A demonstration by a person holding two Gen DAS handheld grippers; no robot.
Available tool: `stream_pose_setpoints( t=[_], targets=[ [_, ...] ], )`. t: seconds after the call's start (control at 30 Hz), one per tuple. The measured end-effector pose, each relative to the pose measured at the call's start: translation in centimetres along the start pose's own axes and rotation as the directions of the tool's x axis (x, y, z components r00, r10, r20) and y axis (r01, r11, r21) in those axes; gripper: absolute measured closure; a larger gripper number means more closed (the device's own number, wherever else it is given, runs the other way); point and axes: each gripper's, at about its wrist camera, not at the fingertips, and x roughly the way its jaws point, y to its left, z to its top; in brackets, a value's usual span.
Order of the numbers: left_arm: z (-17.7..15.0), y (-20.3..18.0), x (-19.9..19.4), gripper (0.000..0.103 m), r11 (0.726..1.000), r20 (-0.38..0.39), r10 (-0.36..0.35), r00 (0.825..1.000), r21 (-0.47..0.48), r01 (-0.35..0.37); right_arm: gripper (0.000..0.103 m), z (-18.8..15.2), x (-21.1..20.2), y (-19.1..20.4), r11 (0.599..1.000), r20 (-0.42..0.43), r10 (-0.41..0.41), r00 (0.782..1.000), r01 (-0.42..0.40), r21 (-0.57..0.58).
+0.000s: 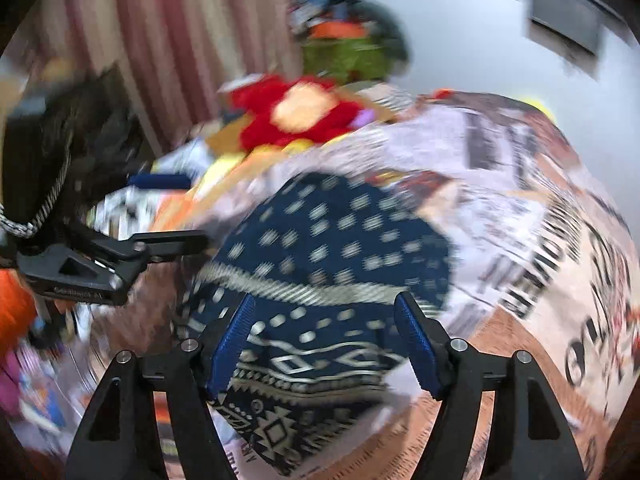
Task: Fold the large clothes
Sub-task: 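Set the folded bundle down on the bed and open both grippers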
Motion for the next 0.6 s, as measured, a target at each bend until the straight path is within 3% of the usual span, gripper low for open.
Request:
stream_pose_setpoints(
  t=[0.13,0.23,0.33,0.47,0.6],
  targets=[
    [-2.7,-0.1,1.5,0.033,1.000,-0.050,0.014,0.999,0.028,-0.013,0.033,-2.5,3.4,0.0,1.000,-0.110,0.014,0.994,-0.015,-0.006],
    [-3.8,1.5,1.2,0.025,1.000,-0.044,0.006,0.999,-0.014,-0.007,0.033,-3.9,3.0,-1.0,0.999,-0.134,0.026,0.991,-0.028,-0.017],
    [-4.0,2.9,0.6,0.025,0.999,-0.047,0.023,0.999,-0.023,-0.024,0.033,-5.2,2.2,-1.6,0.998,-0.158,0.009,0.987,-0.020,-0.063],
    [-1.2,5.5,-0.3,0.025,0.995,0.015,0.026,1.000,-0.102,-0.024,0.033,-5.0,0.3,-2.6,0.996,-0.125,-0.012,0.992,0.000,-0.093],
    [3.2,7.3,1.9,0.025,0.988,0.027,0.062,0.998,-0.146,-0.058,0.032,-1.7,-0.8,-5.4,0.999,-0.045,-0.006,0.999,0.008,0.034]
  ],
)
